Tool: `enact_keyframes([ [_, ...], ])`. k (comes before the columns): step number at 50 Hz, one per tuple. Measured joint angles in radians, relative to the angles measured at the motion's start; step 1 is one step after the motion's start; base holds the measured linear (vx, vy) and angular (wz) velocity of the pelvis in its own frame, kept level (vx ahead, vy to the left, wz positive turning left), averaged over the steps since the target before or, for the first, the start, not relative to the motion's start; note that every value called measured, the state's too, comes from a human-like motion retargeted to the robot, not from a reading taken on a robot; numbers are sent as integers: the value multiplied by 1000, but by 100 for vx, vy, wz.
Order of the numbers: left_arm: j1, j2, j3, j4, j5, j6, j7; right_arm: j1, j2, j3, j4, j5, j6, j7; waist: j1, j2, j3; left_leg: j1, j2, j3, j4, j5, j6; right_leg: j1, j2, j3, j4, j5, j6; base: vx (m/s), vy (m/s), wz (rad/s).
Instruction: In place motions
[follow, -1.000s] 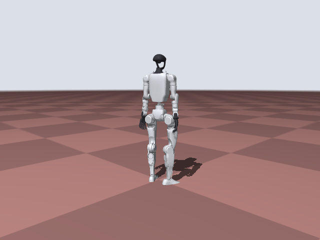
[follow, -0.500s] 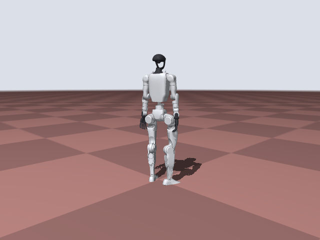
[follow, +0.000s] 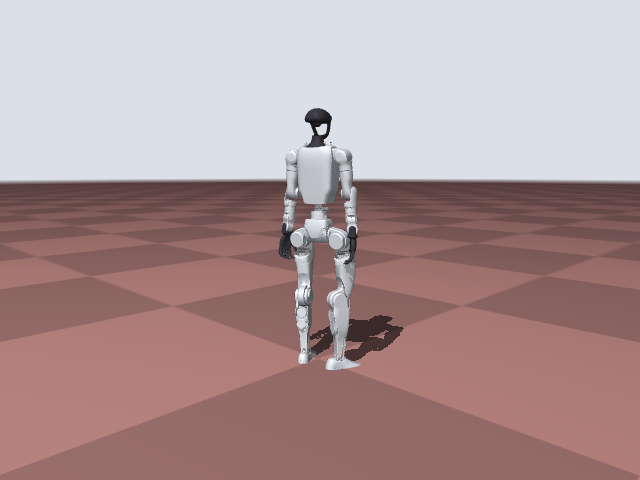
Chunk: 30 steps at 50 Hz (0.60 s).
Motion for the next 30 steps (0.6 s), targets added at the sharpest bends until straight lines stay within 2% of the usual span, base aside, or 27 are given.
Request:
enact_keyframes([
  [30,13,-14,-7,1,-27,11,7,2,-1,3,3,-5,-2,-4,3,-2,-1,-2,-5,-8,2,-1,1,6,-4,-8,-2,-1,3,0,0,0],
])
